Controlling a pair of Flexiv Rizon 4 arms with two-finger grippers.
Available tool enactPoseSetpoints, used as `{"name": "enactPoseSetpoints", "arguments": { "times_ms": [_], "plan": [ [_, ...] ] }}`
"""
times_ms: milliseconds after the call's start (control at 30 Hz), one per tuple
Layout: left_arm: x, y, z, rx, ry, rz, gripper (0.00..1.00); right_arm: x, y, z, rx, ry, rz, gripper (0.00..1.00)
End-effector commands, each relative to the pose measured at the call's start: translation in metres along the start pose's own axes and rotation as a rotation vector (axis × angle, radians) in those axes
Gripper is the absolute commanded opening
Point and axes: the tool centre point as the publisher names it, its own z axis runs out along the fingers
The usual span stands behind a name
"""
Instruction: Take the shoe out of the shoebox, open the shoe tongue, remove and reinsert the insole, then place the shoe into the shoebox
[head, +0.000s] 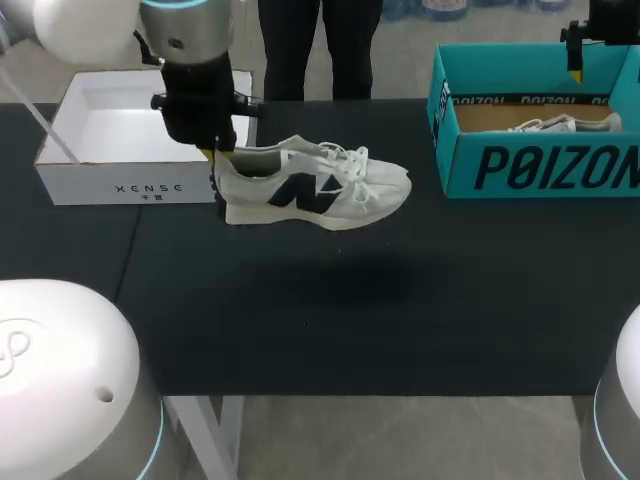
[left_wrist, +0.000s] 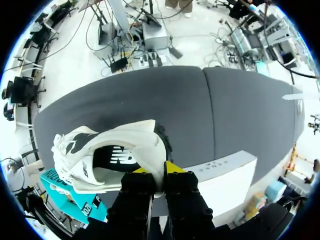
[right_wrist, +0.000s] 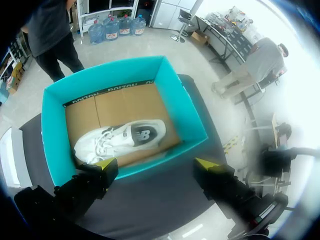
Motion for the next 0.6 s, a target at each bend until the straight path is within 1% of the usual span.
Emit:
{"name": "enactPoseSetpoints", "arguments": {
  "times_ms": [33,100,400,600],
  "plan": [
    [-0.014,-0.001,0.028,-0.237,-0.012,-0.001,0.00,0.000,-0.001,0.000,-0.002,0.000,0.001,1.00],
    [-0.022,-0.001,0.034,-0.239,-0.016,0.001,0.00,0.000,-0.001,0.000,-0.002,0.000,0.001,1.00],
    [-0.059,0.007,0.063,-0.203,-0.048,0.035,0.00,0.000,-0.001,0.000,-0.002,0.000,0.001,1.00],
    [-0.082,0.005,0.082,-0.153,-0.053,0.030,0.00,0.000,-0.001,0.000,-0.002,0.000,0.001,1.00]
  ]
}}
